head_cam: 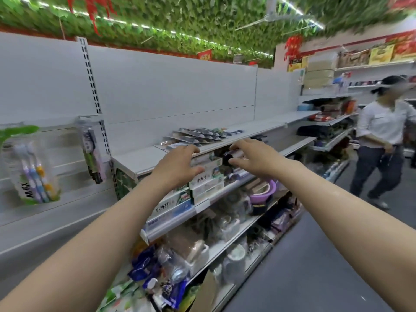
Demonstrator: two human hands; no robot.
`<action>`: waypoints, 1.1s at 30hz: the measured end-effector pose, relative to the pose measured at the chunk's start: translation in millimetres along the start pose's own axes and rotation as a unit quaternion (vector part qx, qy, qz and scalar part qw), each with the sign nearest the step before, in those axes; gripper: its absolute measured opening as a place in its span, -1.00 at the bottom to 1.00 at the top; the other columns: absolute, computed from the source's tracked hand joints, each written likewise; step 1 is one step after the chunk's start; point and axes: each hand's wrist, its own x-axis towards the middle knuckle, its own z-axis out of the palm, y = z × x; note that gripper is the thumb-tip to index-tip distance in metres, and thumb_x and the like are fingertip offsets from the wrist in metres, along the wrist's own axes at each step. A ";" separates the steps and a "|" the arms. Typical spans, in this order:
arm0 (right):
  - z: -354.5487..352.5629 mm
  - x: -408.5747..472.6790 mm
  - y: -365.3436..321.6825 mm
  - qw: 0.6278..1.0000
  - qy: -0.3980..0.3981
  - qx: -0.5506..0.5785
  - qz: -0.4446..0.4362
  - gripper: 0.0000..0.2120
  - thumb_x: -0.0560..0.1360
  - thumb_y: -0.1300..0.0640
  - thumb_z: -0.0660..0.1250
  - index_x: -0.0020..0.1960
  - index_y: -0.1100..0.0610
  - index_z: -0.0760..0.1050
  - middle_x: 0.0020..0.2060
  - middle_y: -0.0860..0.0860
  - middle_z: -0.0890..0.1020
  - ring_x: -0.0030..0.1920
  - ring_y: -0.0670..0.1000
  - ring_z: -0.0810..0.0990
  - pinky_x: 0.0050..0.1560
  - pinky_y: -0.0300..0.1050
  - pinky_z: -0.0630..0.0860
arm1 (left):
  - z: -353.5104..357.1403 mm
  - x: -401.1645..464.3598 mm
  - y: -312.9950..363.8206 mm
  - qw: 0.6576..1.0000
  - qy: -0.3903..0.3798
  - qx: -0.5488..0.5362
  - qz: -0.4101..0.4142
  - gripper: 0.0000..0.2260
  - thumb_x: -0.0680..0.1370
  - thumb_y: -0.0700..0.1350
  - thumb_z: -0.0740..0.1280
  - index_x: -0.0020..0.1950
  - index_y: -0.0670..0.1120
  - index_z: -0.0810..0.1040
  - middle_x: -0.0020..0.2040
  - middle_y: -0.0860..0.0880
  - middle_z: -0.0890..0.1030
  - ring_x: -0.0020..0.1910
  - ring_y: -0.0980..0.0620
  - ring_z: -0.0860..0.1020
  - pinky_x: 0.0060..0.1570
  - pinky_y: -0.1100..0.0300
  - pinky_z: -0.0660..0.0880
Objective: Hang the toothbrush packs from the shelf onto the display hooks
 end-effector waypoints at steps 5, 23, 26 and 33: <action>22.5 66.6 69.6 1.000 0.005 0.004 0.009 -0.50 0.60 -0.16 0.27 0.45 0.06 0.38 0.37 0.05 0.50 0.33 0.07 0.47 0.29 0.02 0.45 | 50.0 95.7 -6.7 1.000 0.001 -0.014 0.012 -0.48 0.53 0.15 0.38 0.43 0.01 0.39 0.39 -0.03 0.47 0.34 -0.04 0.45 0.29 -0.07 0.45; 120.1 368.0 294.8 0.993 -0.005 0.120 -0.001 -0.53 0.62 -0.16 0.25 0.42 0.08 0.43 0.35 0.05 0.52 0.31 0.07 0.49 0.22 -0.06 0.41 | 191.3 433.6 -59.6 0.993 0.050 0.066 -0.082 -0.54 0.57 0.20 0.28 0.39 0.00 0.46 0.30 -0.11 0.54 0.35 -0.15 0.37 0.31 -0.02 0.35; 143.4 414.2 325.2 0.987 -0.017 0.156 -0.019 -0.53 0.61 -0.15 0.27 0.42 0.08 0.44 0.37 0.04 0.51 0.32 0.08 0.50 0.25 -0.04 0.43 | 220.4 466.2 -55.7 0.988 0.045 0.067 -0.129 -0.54 0.59 0.21 0.25 0.41 0.02 0.45 0.31 -0.12 0.52 0.38 -0.15 0.33 0.31 -0.02 0.35; 190.0 501.9 388.6 0.975 -0.073 0.204 -0.056 -0.56 0.61 -0.11 0.27 0.41 0.08 0.44 0.38 0.04 0.51 0.34 0.07 0.47 0.30 -0.04 0.40 | 277.1 515.8 -38.3 0.929 0.079 0.160 -0.323 -0.44 0.57 0.39 0.04 0.38 0.09 0.48 0.43 -0.08 0.46 0.49 -0.15 0.24 0.46 -0.08 0.16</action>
